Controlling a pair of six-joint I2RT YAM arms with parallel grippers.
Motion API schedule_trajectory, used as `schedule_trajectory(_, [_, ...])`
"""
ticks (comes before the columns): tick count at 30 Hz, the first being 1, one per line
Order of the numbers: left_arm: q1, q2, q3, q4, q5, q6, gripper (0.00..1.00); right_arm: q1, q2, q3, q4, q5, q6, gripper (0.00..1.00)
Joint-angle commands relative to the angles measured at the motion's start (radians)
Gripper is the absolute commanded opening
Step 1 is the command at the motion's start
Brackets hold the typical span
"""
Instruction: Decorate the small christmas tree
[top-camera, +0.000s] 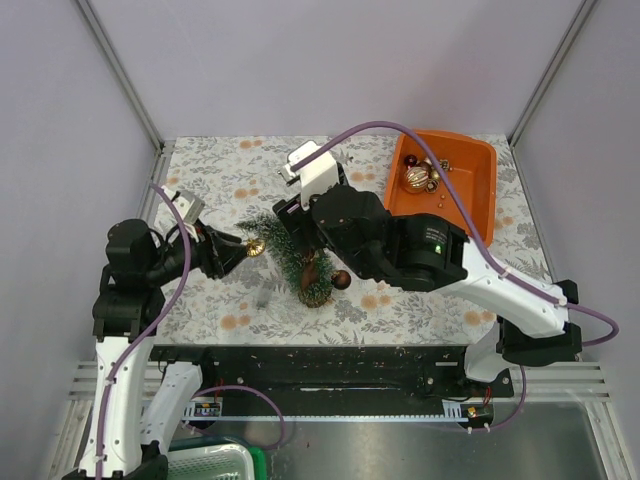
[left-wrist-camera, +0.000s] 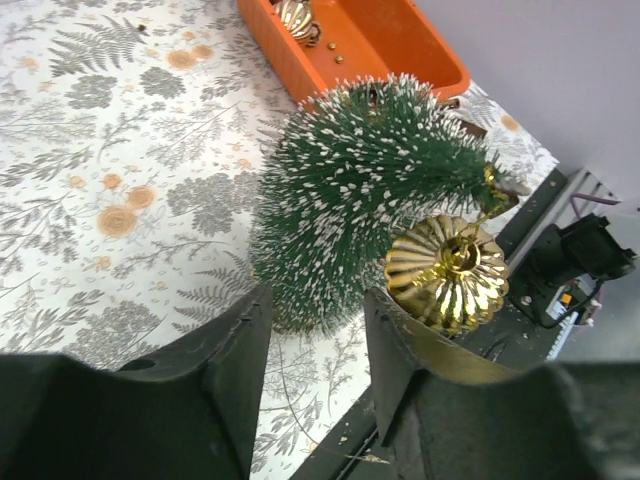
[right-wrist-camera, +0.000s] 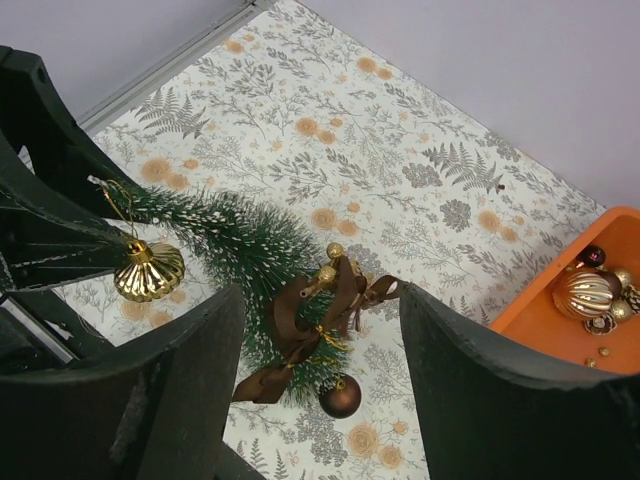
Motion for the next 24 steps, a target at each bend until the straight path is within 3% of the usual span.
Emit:
schedule_trajectory(1, [-0.002,-0.008,0.071,-0.075,-0.117,0.064,0.47,0.005,-0.072,-0.017,0.06,0.059,0.019,0.71])
schedule_trajectory(10, [-0.002,-0.008,0.125,-0.178,-0.373,0.139,0.52,0.005,-0.119,-0.078,0.089,0.093,0.02,0.71])
schedule_trajectory(18, [-0.002,-0.016,0.148,-0.189,-0.495,0.156,0.57,-0.021,-0.156,-0.141,0.109,0.099,0.031,0.73])
schedule_trajectory(24, [-0.002,0.032,0.212,-0.232,-0.565,0.174,0.73,-0.263,-0.233,-0.248,0.115,-0.208,0.181,0.74])
